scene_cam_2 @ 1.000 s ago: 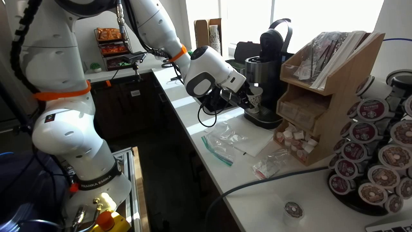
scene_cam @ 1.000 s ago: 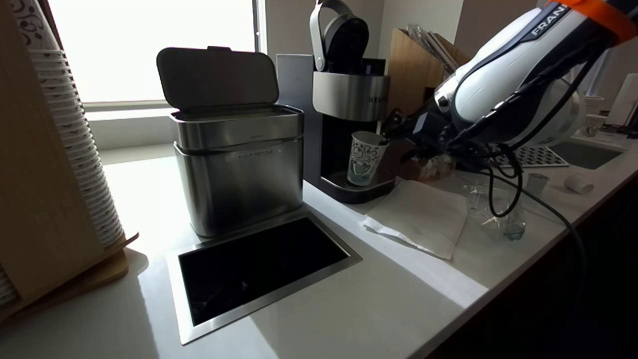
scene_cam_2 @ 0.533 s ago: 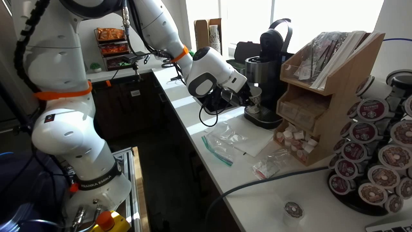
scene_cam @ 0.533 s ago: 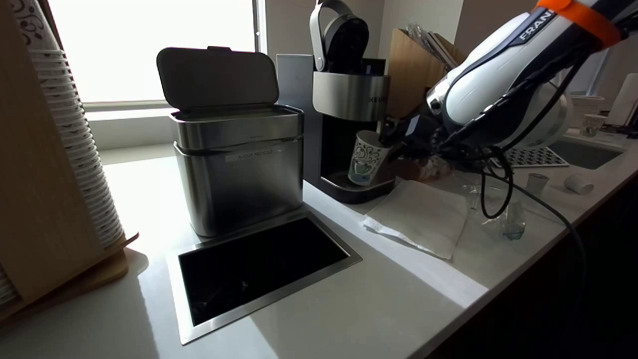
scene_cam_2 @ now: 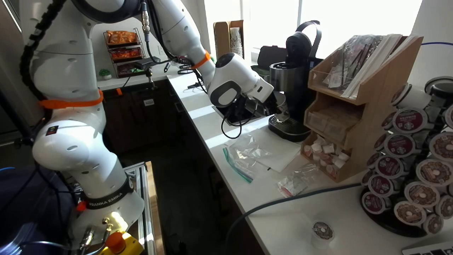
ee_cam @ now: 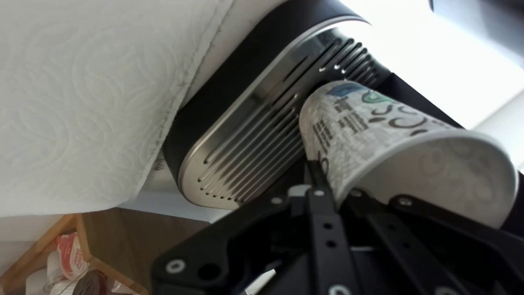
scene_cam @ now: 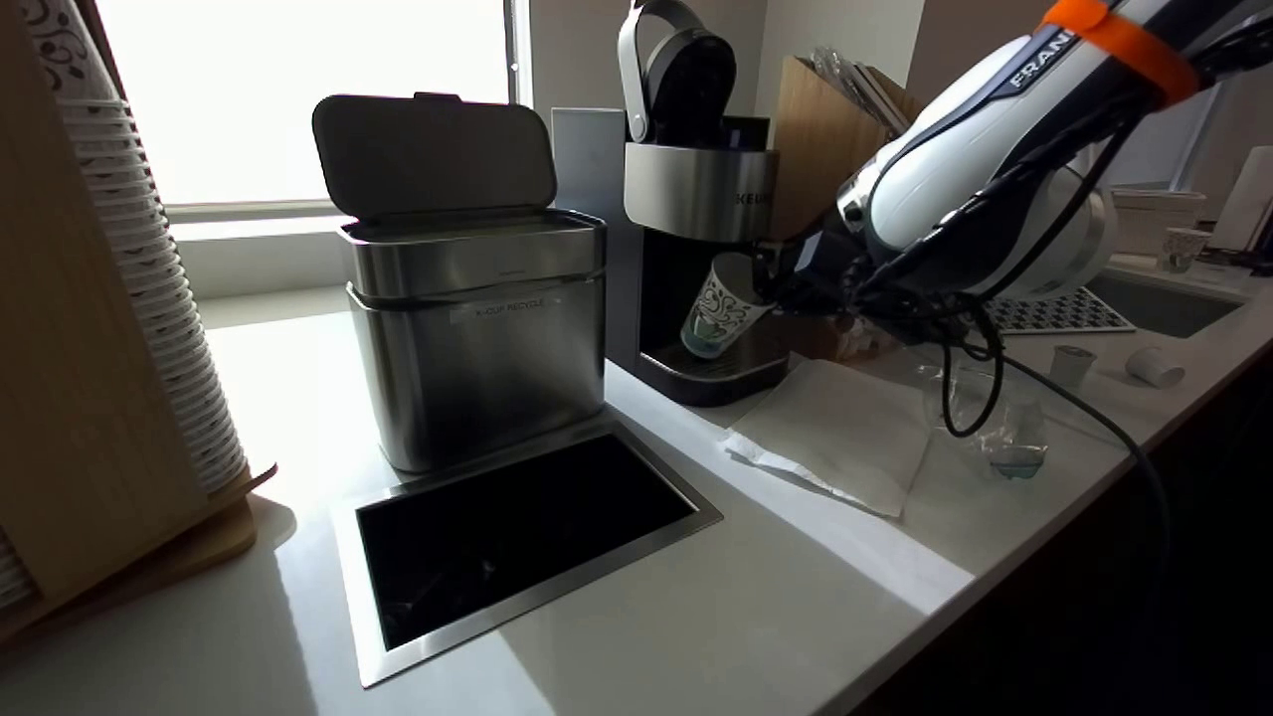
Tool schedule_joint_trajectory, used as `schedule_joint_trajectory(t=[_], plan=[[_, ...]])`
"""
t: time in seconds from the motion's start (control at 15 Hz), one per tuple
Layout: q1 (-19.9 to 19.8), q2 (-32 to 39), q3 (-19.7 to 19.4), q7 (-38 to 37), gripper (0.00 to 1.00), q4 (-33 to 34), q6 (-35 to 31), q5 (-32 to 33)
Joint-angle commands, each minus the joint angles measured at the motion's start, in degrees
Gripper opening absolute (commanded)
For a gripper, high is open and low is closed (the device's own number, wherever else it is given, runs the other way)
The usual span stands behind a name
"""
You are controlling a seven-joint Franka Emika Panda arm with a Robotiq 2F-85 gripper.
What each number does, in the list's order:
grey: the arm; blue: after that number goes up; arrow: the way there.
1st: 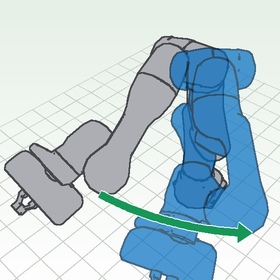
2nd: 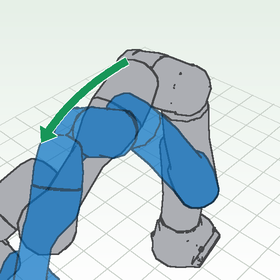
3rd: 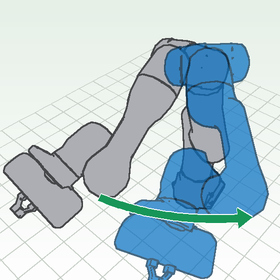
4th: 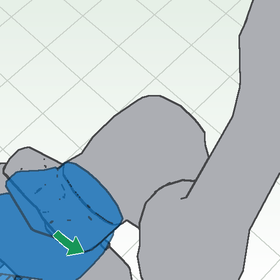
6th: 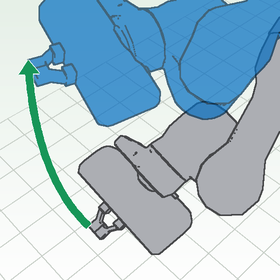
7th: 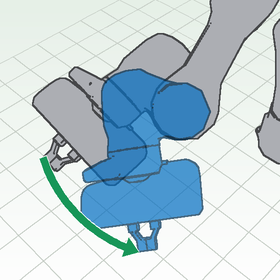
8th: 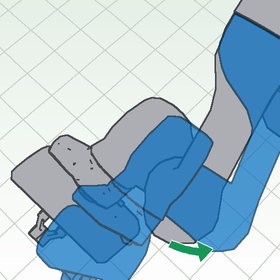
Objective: Remove the cup from the coffeemaker
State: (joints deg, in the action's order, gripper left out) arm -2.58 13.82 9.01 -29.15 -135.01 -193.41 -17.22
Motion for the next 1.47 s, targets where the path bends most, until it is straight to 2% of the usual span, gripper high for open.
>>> schedule_joint_trajectory(t=[0.0, 0.27, 0.33, 0.6, 0.67, 0.87, 1.07, 1.2, 1.4], plan=[[-1.8, -0.6, 1.2, -0.7, 0.00, 0.5, 2.4, 0.4], [-1.3, -2.5, -0.5, 0.4, 0.00, -0.5, 3.8, -0.1], [0.1, -3.1, -2.2, 2.1, 0.00, -0.6, 4.6, -1.8], [0.2, -5.2, -4.4, 4.7, 0.00, -0.6, 11.8, -1.2], [1.2, -5.5, -6.6, 3.3, 0.00, -1.0, 12.7, 1.1], [1.8, -7.3, -8.3, 2.8, 0.00, -1.1, 16.4, 3.6], [1.5, -9.1, -8.1, 3.3, 0.00, -1.0, 19.6, 5.5], [1.9, -10.5, -7.4, 6.4, 0.00, -0.7, 23.0, 3.1], [2.2, -12.4, -7.4, 9.1, 0.00, -0.5, 29.1, 3.5]])
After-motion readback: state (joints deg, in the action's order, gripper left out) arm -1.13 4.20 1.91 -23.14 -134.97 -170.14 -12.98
